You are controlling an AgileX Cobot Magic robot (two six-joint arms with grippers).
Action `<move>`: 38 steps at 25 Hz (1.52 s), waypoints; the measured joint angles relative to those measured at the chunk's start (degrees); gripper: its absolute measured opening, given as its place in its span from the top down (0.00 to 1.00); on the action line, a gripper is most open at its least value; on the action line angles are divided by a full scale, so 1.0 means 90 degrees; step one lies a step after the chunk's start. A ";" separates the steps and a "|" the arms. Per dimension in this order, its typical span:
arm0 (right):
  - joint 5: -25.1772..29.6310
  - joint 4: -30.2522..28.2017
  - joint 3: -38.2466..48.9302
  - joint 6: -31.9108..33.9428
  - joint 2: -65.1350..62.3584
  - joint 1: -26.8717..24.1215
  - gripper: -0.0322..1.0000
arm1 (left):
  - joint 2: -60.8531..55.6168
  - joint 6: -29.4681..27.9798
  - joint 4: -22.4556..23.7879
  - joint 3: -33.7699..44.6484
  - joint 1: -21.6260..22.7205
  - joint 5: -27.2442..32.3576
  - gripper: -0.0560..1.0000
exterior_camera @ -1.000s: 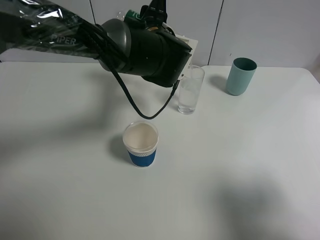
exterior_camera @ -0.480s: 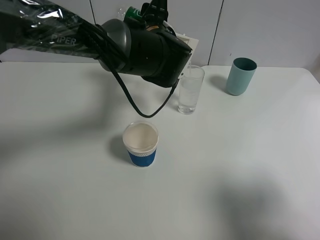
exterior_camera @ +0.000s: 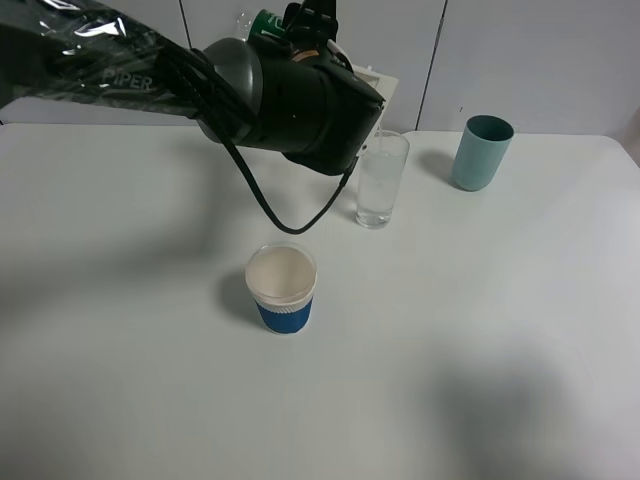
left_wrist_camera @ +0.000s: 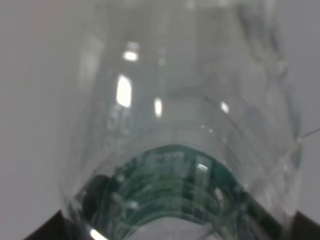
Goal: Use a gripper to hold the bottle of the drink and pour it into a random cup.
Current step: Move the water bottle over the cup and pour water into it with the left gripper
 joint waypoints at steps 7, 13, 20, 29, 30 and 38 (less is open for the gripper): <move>0.0000 0.0000 0.0000 0.0000 0.0000 0.0000 0.25 | 0.0000 0.0000 0.0209 0.0000 -0.0007 0.0000 0.47; 0.0000 0.0000 0.0000 0.0000 0.0000 0.0000 0.25 | 0.0000 0.0000 0.0215 0.0000 -0.0041 -0.0005 0.47; 0.0000 0.0000 0.0000 0.0000 0.0000 0.0000 0.25 | 0.0000 0.0012 0.0254 0.0000 -0.0110 -0.0005 0.47; 0.0000 0.0000 0.0000 0.0000 0.0000 0.0000 0.25 | 0.0000 0.0012 0.0420 0.0000 -0.0110 -0.0005 0.47; 0.0000 0.0000 0.0000 0.0000 0.0000 0.0000 0.25 | 0.0000 0.0012 0.0445 0.0000 -0.0110 -0.0007 0.47; 0.0000 0.0000 0.0000 0.0000 0.0000 0.0000 0.25 | 0.0000 0.0012 0.0692 0.0000 -0.0110 -0.0031 0.47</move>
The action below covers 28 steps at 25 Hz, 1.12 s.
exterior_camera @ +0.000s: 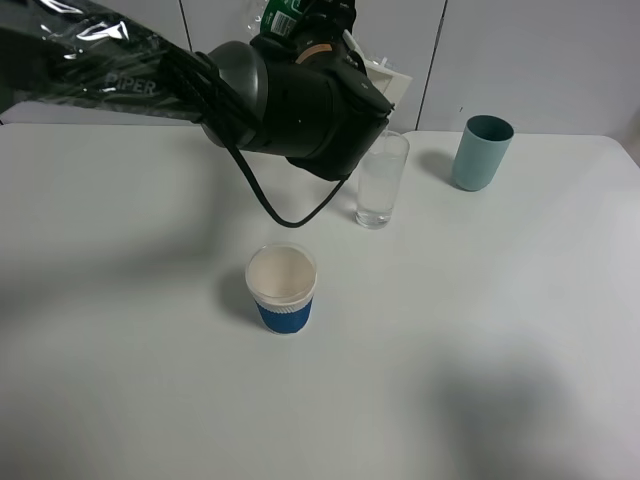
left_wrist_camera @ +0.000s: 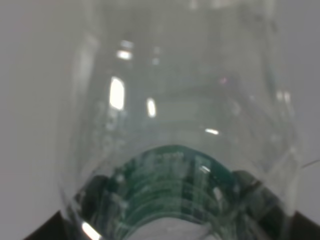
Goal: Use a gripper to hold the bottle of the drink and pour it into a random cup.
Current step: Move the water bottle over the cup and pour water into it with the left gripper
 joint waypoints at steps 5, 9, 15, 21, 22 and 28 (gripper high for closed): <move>0.0000 0.0000 0.0000 0.0000 0.0000 0.0000 0.25 | 0.0000 0.0000 0.0060 0.0000 0.0000 -0.0010 0.47; 0.0000 0.0000 0.0000 0.0000 0.0000 0.0000 0.25 | 0.0000 0.0000 0.0153 0.0000 0.0000 -0.0020 0.47; 0.0000 0.0000 0.0000 0.0000 0.0000 0.0000 0.25 | 0.0000 0.0000 0.0406 0.0000 0.0000 -0.0020 0.47; 0.0000 0.0000 0.0000 0.0000 0.0000 0.0000 0.25 | 0.0000 0.0000 0.0690 0.0000 0.0000 -0.0014 0.47; 0.0000 0.0000 0.0000 0.0000 0.0000 0.0000 0.25 | 0.0000 0.0000 0.0723 0.0000 0.0000 -0.0014 0.47; 0.0000 0.0000 0.0000 0.0000 0.0000 0.0000 0.25 | 0.0000 0.0000 0.0933 0.0000 0.0000 -0.0001 0.47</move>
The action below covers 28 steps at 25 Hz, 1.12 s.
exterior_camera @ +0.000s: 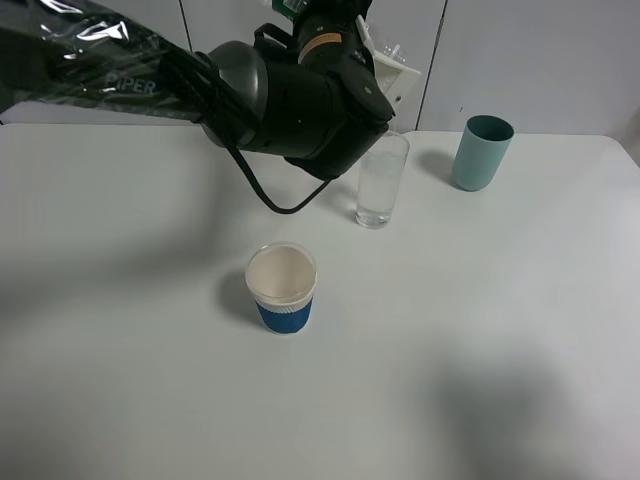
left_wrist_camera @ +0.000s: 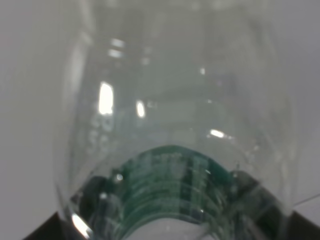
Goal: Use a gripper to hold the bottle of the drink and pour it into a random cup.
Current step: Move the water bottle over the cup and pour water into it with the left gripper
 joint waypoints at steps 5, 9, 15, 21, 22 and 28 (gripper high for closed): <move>0.0000 0.0000 0.0000 0.0000 0.0000 0.0000 0.25 | 0.0000 0.0000 0.0034 0.0000 0.0000 0.0011 0.47; 0.0000 0.0000 0.0000 0.0000 0.0000 0.0000 0.25 | 0.0000 0.0000 0.0103 0.0000 0.0000 0.0011 0.47; 0.0000 0.0000 0.0000 0.0000 0.0000 0.0000 0.25 | 0.0000 0.0000 0.0271 0.0000 0.0000 -0.0037 0.47; 0.0000 0.0000 0.0000 0.0000 0.0000 0.0000 0.25 | 0.0000 0.0000 0.0302 0.0000 0.0000 -0.0037 0.47; 0.0000 0.0000 0.0000 0.0000 0.0000 0.0000 0.25 | 0.0000 0.0000 0.0302 0.0000 0.0000 -0.0037 0.47; 0.0000 0.0000 0.0000 0.0000 0.0000 0.0000 0.25 | -0.0012 -0.0049 -0.0089 0.0000 0.0000 0.0113 0.47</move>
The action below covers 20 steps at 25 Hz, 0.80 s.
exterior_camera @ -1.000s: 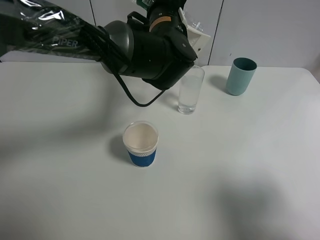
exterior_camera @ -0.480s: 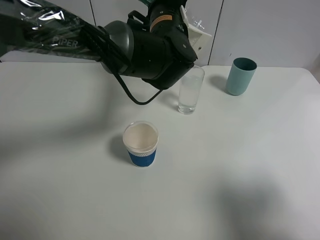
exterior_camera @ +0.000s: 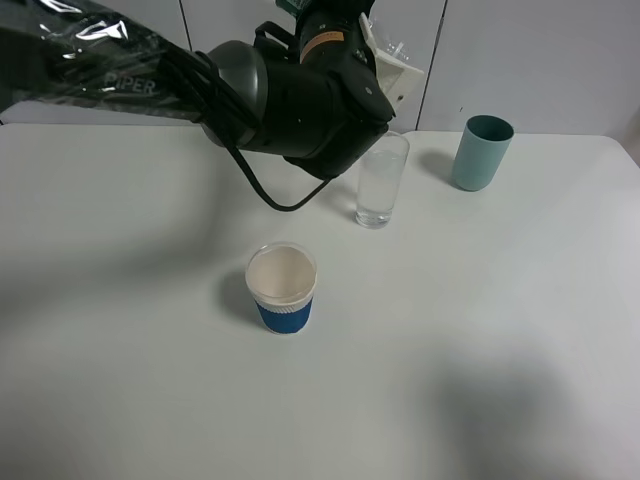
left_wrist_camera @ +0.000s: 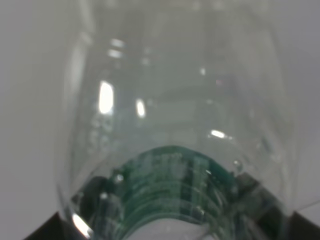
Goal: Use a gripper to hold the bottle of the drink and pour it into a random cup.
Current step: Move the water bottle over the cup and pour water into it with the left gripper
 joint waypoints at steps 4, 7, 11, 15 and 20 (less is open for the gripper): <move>0.0000 0.0000 0.0000 0.0000 0.0000 0.0000 0.25 | -0.0137 -0.0013 -0.1011 0.0002 0.0000 0.0382 0.47; 0.0000 0.0000 0.0000 0.0000 0.0000 0.0000 0.25 | -0.0324 -0.0179 -0.1646 0.0002 0.0000 0.0727 0.47; 0.0000 0.0000 0.0000 0.0000 0.0000 0.0000 0.25 | -0.0640 -0.1263 -0.2190 0.0002 0.0000 0.1452 0.47; 0.0000 0.0000 0.0000 0.0000 0.0000 0.0000 0.25 | -0.0963 -0.3054 -0.2350 0.0002 0.0000 0.2297 0.47; -0.0005 0.0000 0.0000 0.0000 0.0000 0.0000 0.25 | -0.1324 -0.5538 -0.1966 0.0002 0.0000 0.3124 0.47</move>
